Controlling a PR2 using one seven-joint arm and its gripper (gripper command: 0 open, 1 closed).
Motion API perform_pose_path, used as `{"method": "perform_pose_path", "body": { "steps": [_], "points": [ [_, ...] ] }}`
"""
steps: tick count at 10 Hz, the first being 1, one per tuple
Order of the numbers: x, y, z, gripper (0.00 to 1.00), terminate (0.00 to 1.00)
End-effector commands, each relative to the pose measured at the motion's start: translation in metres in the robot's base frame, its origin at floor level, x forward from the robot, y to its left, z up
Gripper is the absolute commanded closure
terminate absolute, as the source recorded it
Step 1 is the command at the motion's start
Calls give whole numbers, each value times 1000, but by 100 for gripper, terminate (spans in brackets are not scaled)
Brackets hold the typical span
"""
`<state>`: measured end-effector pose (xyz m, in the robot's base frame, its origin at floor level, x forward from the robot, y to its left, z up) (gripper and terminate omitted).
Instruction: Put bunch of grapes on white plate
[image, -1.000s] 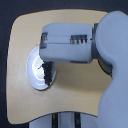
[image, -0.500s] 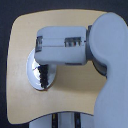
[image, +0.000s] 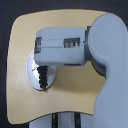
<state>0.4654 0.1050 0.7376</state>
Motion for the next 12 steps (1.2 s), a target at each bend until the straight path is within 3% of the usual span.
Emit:
{"method": "perform_pose_path", "body": {
  "steps": [1, 7, 8, 12],
  "points": [
    [-8, -1, -9, 100, 0],
    [-5, -15, -12, 100, 0],
    [-7, -15, -11, 0, 0],
    [4, 3, 15, 0, 0]
  ]
}}
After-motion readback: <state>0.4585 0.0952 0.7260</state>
